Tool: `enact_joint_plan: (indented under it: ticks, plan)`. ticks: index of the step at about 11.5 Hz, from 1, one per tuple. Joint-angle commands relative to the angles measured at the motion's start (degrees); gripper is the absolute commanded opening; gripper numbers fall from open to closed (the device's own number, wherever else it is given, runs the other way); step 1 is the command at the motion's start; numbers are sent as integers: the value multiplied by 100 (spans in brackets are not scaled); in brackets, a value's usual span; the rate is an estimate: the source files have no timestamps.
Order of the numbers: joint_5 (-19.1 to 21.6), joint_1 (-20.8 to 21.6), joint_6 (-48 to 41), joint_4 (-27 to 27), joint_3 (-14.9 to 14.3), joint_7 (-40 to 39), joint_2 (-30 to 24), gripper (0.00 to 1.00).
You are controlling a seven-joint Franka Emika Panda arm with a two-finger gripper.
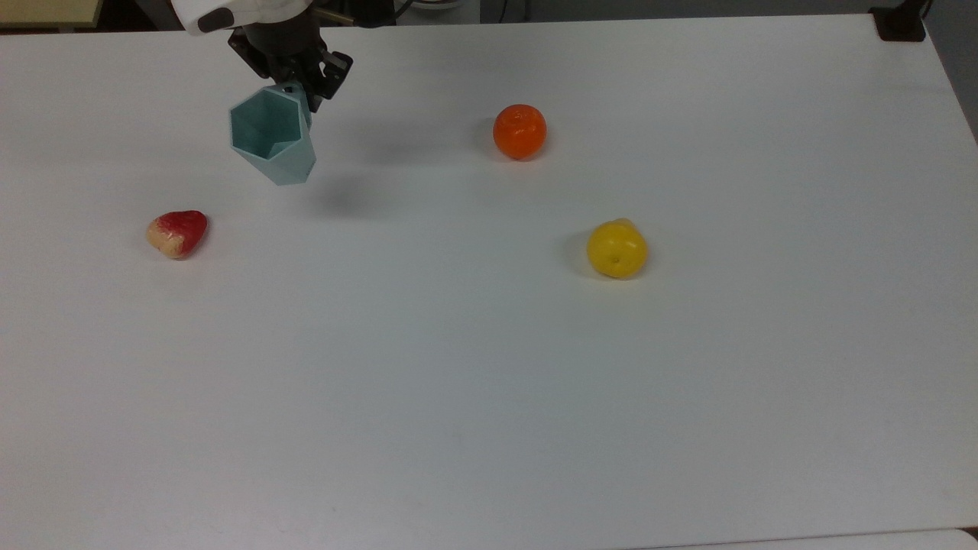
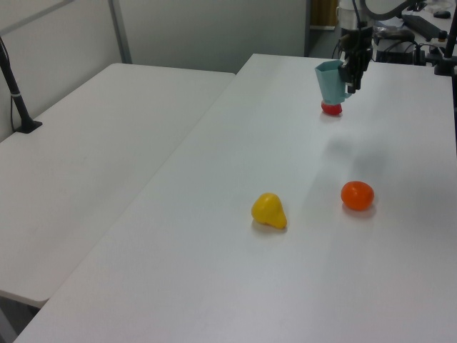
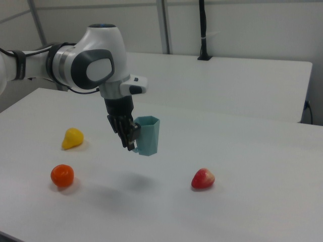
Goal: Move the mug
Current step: 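Lower the teal mug onto the table and open the gripper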
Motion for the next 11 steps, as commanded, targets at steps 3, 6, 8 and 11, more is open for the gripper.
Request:
enact_joint_plan:
  ticks: [3,6,8,11]
  plan:
    - [-103,-105,1197,-1342,-20,-159,-258,2]
    - [-77,-114,1399,-1527,-11,-159,-153,2]
    - [-77,-96,1524,-1607,-11,-150,-118,2]
    - [-77,-52,1760,-1703,-11,-89,58,6]
